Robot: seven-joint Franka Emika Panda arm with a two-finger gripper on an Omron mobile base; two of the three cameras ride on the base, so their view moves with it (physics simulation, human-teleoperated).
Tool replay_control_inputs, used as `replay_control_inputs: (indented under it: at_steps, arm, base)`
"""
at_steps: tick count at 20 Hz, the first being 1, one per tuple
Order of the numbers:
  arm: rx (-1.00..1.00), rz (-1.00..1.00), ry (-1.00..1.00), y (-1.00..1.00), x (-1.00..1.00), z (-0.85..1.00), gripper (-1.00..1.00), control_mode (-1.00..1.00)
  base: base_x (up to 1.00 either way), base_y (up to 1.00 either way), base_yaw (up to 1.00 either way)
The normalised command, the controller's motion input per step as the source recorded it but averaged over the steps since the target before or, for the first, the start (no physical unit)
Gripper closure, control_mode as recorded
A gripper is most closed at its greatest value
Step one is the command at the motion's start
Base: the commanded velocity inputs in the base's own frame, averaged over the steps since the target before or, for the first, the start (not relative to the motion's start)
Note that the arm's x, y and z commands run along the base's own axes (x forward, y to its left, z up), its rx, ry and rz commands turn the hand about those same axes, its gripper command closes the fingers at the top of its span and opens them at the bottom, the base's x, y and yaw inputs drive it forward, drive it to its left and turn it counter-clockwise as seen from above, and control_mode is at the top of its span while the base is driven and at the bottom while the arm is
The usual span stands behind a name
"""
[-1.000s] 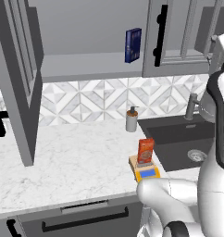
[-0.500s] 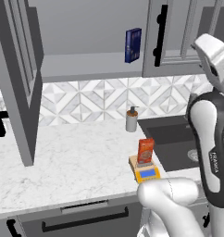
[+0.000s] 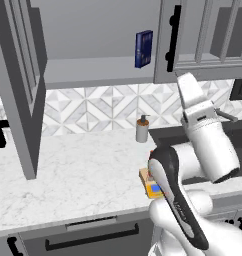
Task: Pick the boxed food and place it on the digital scale for weighing, and close the cabinet.
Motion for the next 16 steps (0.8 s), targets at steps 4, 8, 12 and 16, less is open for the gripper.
replay_control_inputs:
  at_steps: [4, 8, 12, 16]
  arm:
    - [0.00, 0.01, -0.26, 1.00, 0.00, -0.05, -1.00, -1.00]
    - [-0.01, 0.00, -0.21, 1.00, 0.04, -0.13, -1.00, -1.00]
    - [0.00, 0.00, -0.18, 1.00, 0.02, -0.07, -1.00, -1.00]
    - [-0.05, -0.01, -0.21, 1.00, 0.00, -0.05, -1.00, -1.00]
  base:
    - [0.00, 0.00, 0.00]
    - [0.00, 0.00, 0.00]
    - [0.00, 0.00, 0.00]
    - [0.00, 0.00, 0.00]
